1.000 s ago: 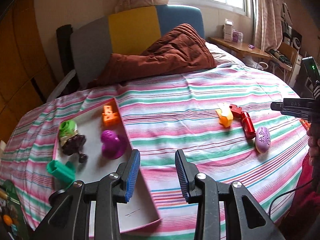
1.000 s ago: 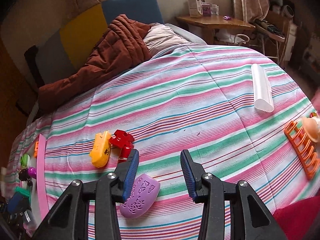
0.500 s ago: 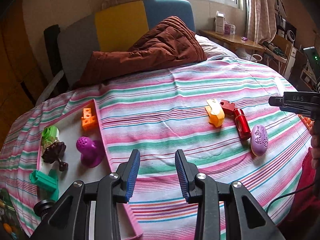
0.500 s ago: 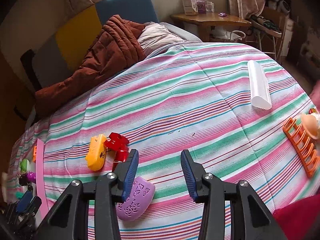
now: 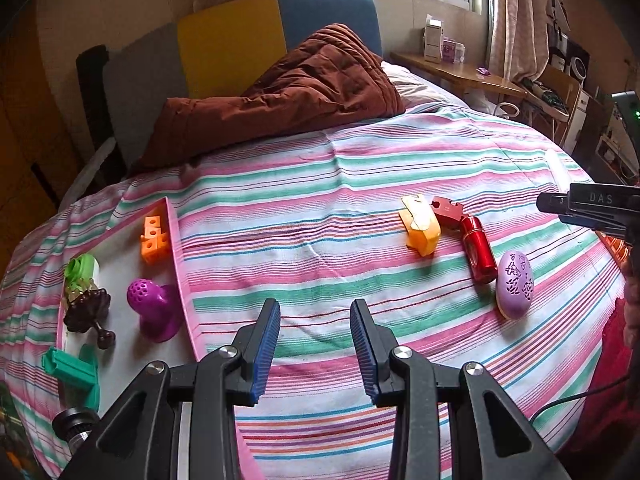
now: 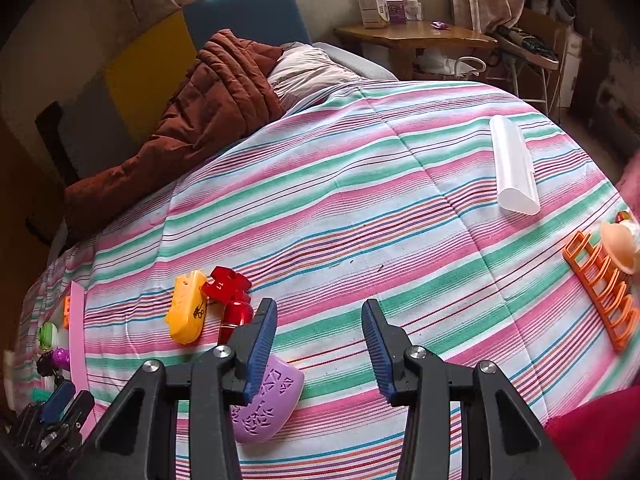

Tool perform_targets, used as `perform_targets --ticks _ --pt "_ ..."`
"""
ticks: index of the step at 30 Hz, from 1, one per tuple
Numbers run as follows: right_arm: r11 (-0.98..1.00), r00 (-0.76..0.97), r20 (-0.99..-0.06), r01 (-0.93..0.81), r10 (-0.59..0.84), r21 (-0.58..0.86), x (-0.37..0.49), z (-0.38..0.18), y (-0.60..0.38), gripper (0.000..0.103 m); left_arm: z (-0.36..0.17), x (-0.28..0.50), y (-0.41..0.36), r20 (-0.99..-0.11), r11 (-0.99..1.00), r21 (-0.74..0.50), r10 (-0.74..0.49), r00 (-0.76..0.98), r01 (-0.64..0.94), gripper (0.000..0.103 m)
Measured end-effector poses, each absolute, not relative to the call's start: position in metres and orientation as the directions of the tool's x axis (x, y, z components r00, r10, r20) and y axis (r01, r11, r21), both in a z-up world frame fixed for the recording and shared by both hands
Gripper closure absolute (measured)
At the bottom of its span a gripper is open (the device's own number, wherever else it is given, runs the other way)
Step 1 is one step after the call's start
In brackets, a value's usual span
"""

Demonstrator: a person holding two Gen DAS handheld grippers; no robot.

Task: Organize rigid objects
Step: 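Move the left tool to the yellow plastic piece while the right tool approaches the lavender egg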

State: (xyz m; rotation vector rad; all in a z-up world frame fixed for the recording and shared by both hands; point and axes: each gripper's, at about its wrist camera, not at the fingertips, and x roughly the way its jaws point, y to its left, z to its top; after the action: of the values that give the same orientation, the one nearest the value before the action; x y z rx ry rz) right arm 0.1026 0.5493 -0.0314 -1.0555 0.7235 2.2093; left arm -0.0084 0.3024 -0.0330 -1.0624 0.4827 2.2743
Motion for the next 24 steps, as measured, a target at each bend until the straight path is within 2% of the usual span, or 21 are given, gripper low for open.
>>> perform_targets --ticks 18,24 --pt "-0.674 -0.518 -0.815 -0.702 0.260 0.231 0.105 -0.032 0.555 0.057 -0.041 -0.016 0.323 -0.795 -0.754 0.074 0.351 -0.494 -0.653 0.067" --pt "-0.668 -0.518 -0.815 -0.706 0.259 0.236 0.106 -0.032 0.556 0.057 -0.044 -0.025 0.330 -0.809 -0.753 0.032 0.367 -0.460 -0.658 0.067"
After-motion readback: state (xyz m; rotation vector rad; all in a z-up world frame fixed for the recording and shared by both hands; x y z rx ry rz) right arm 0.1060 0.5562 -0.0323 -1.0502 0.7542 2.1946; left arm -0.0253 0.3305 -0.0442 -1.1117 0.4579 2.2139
